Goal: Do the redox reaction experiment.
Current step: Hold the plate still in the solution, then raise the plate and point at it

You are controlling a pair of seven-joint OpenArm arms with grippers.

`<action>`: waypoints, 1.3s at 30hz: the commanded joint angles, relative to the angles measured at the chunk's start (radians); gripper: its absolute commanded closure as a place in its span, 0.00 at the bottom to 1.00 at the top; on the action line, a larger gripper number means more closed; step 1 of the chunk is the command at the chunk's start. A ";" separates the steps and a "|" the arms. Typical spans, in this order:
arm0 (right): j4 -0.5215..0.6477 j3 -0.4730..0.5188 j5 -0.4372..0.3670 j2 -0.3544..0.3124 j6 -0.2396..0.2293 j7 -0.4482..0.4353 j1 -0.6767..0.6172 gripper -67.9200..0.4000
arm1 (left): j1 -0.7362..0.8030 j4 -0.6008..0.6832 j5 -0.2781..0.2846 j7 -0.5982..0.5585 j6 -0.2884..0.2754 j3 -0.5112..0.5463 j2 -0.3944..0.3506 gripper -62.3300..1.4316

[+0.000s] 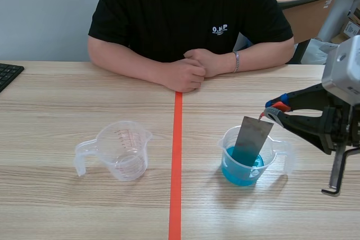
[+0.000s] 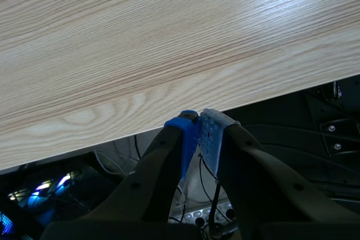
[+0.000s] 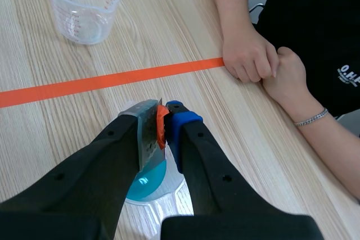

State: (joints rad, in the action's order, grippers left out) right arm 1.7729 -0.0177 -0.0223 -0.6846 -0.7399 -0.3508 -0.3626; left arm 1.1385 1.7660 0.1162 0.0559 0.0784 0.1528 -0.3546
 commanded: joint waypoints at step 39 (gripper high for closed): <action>0.425 0.280 -0.436 -0.011 -0.006 0.414 -0.112 0.97 | 0.008 0.004 0.002 -0.010 0.005 0.000 0.000 0.90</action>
State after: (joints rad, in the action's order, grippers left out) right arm 2.1803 0.2443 -0.4397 -0.6849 -0.7399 0.0769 -0.4667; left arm 1.1385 1.7649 0.1162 0.0555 0.0784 0.1528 -0.3550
